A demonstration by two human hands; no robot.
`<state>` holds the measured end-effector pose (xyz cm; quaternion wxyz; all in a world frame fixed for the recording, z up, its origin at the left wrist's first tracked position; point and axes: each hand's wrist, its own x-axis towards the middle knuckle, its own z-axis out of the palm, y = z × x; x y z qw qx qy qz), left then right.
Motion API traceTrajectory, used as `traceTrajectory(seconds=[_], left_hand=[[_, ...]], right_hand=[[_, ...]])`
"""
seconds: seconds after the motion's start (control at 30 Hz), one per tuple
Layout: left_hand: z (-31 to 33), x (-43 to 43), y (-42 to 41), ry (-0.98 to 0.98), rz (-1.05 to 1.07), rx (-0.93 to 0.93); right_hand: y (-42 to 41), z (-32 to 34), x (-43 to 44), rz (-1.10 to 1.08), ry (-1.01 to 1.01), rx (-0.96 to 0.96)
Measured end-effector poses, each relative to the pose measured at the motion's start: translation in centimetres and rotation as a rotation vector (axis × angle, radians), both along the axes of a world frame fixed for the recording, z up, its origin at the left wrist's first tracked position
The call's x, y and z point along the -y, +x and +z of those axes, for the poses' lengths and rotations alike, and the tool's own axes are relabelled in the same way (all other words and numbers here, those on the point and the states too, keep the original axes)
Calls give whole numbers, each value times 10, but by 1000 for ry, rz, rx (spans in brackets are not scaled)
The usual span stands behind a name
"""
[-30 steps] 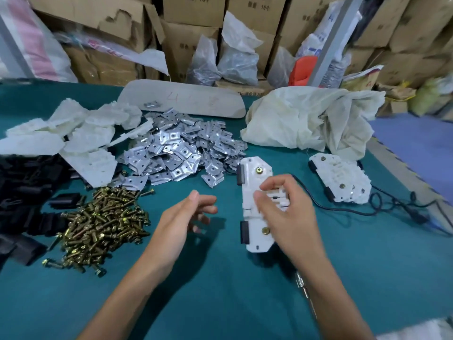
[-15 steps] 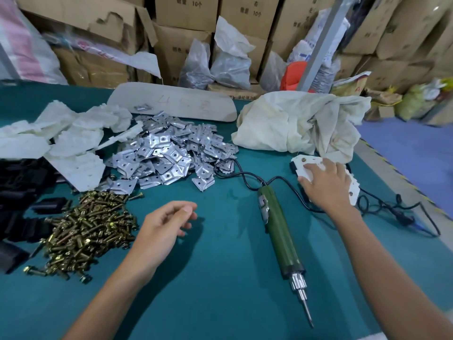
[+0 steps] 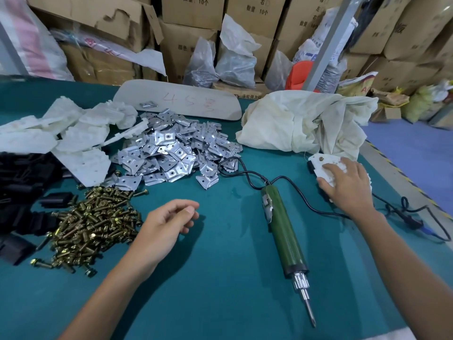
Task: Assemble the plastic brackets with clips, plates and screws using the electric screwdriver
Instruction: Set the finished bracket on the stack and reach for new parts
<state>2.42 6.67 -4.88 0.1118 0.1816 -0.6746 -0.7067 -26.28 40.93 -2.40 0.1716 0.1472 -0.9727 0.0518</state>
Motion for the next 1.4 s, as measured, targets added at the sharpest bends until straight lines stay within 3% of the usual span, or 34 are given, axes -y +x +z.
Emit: traceTrajectory(seconds=[0.13, 0.23, 0.5, 0.67, 0.73, 0.87, 1.0, 1.23, 1.4], left_hand=[[0, -2, -1, -37, -12, 5], [-1, -3, -3, -56, -6, 10], [3, -13, -4, -99, 17, 16], [18, 1, -4, -156, 66, -31], [29, 25, -5, -272, 145, -44], [57, 95, -14, -760, 360, 3], [62, 160, -36, -1128, 412, 240], [48, 189, -79, -1518, 231, 560], [49, 197, -90, -1655, 412, 470]], right_hand=[[10, 3, 10, -48, -40, -2], [36, 15, 40, -38, -263, -31], [189, 32, 178, 477, -901, 181], [207, -15, 219, 422, -917, 446], [198, -27, 218, 387, -854, 471], [194, -34, 216, 410, -836, 481], [195, -37, 218, 420, -830, 494], [195, -35, 218, 397, -839, 515], [193, -34, 217, 403, -843, 505]])
